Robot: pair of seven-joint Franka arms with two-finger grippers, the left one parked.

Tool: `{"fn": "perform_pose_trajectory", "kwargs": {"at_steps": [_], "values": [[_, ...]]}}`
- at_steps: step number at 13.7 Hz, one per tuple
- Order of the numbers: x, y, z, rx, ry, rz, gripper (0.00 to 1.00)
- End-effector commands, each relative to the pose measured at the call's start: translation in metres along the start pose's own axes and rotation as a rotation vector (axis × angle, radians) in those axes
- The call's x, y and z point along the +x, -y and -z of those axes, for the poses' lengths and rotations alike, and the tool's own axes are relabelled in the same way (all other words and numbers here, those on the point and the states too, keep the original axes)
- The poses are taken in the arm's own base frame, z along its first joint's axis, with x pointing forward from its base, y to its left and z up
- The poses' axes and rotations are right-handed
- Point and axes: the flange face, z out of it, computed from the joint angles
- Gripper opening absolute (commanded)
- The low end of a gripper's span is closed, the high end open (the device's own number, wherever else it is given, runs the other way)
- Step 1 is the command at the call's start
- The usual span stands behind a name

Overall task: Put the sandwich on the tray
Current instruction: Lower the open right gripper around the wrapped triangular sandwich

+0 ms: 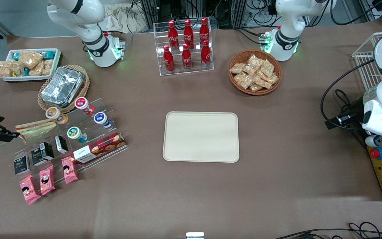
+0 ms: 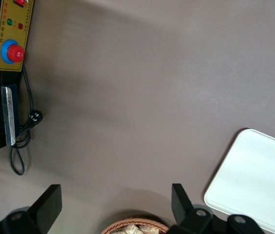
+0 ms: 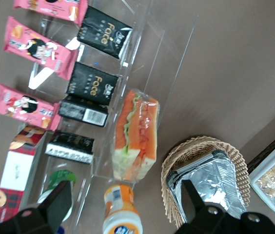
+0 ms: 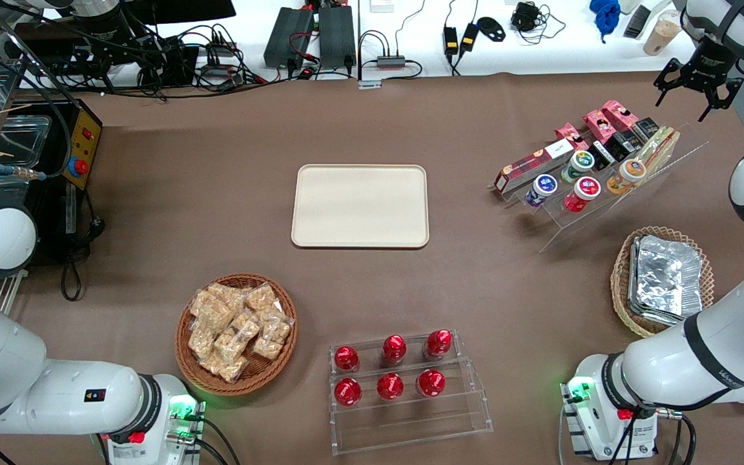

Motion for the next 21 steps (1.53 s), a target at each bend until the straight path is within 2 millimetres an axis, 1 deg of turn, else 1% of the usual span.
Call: {"fn": "perform_pose_trajectory", "kwargs": {"at_steps": [1, 3, 5, 9, 10, 14, 16, 17, 20, 21], "values": [[0.009, -0.003, -0.015, 0.031, 0.003, -0.029, 1.0], [0.009, -0.003, -0.029, 0.035, 0.004, -0.033, 1.0], [0.008, -0.002, -0.037, 0.045, 0.018, -0.036, 1.0], [0.007, -0.006, -0.069, 0.054, 0.018, -0.047, 1.0], [0.011, -0.016, -0.073, 0.055, 0.023, -0.064, 1.0], [0.015, -0.02, -0.078, 0.062, 0.032, -0.076, 1.0], [0.022, -0.03, -0.084, 0.126, 0.069, -0.123, 1.0], [0.024, -0.032, -0.084, 0.14, 0.07, -0.132, 1.0], [0.025, -0.03, -0.088, 0.136, 0.068, -0.132, 1.0], [0.025, -0.03, -0.092, 0.134, 0.072, -0.133, 1.0]]}}
